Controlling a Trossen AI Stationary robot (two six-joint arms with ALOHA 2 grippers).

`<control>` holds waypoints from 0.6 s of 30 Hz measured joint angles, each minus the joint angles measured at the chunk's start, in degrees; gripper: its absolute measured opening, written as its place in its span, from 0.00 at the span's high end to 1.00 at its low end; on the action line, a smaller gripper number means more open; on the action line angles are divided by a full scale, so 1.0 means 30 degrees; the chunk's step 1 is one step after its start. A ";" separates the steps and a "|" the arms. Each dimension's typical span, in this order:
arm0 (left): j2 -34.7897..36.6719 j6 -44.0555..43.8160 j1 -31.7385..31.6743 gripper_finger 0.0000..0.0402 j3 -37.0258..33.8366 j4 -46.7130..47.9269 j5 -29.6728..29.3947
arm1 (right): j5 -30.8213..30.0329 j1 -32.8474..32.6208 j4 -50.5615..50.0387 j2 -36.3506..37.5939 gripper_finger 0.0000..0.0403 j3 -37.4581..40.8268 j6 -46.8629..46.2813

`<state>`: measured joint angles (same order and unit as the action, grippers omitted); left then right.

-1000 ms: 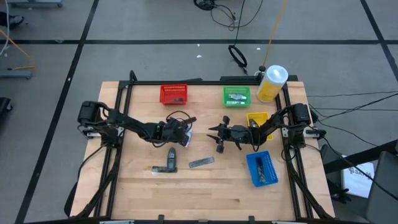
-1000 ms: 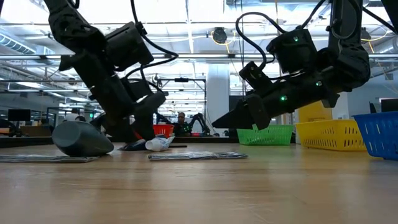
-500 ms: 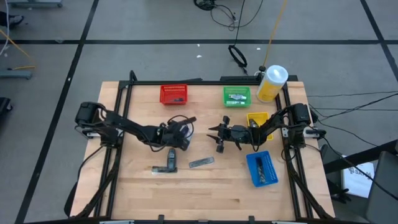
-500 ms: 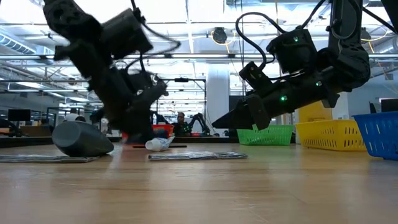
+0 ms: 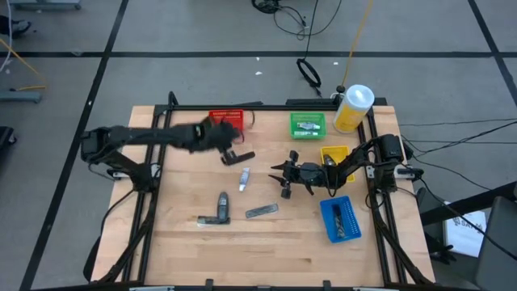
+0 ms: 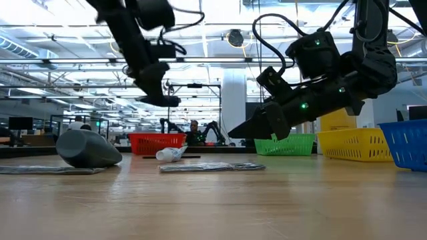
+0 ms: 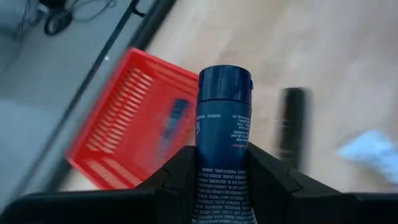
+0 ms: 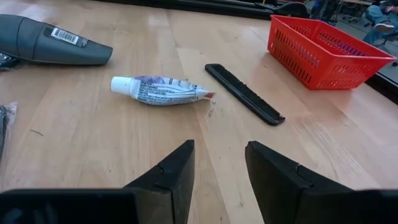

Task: Pick & Place Travel size toiletries
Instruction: Put the blue shave cream into the red bin

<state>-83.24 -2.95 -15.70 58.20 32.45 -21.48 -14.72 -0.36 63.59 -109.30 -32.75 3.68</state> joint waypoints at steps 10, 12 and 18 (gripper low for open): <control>-0.2688 1.1921 -0.5905 0.72 -0.0001 -0.3048 0.3227 | 0.0000 0.0000 0.0026 0.0000 0.67 0.0000 0.0001; -0.3299 1.2703 -0.6403 0.72 -0.0007 -0.3923 0.3319 | 0.0000 0.0000 0.0048 0.0000 0.67 0.0000 -0.0006; -0.4860 1.3098 -0.7234 0.72 -0.0008 -0.6005 0.3336 | 0.0000 -0.0004 0.0130 0.0000 0.67 0.0000 0.0000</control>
<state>-97.82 36.34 -37.40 58.17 14.44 -11.47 -14.72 -0.37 63.98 -109.30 -32.75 3.68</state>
